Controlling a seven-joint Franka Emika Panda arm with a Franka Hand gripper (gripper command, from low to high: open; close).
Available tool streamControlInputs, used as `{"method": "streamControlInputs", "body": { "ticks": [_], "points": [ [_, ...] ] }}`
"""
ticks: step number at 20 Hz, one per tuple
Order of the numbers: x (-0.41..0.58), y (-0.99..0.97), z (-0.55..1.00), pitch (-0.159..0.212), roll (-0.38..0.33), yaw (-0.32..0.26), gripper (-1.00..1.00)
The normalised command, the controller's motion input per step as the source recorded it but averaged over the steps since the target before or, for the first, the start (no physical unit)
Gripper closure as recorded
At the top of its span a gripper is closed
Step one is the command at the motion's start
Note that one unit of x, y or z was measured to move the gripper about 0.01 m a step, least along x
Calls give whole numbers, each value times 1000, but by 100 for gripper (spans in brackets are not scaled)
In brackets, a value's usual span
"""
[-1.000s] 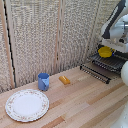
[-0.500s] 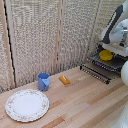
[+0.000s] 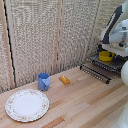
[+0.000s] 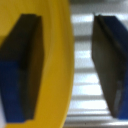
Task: Please reach out your grabber to the yellow dish. Tenderly grip the yellow dish using your grabber. Set the yellow dish on the baking sheet. Posit your grabber on the rim of the baking sheet carrying the yellow dish. Mindfully slide the baking sheet with the yellow dish into the oven. Let go of your grabber's hold on the baking sheet's edge when it is entirely in the oven.
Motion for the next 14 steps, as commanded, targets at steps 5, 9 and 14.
{"method": "streamControlInputs", "body": {
  "ticks": [5,9,14],
  "points": [
    [180,162,713,-1,-98,64,-100],
    [71,124,966,33,-95,12,-100],
    [4,379,566,189,-129,84,-100]
  ]
}}
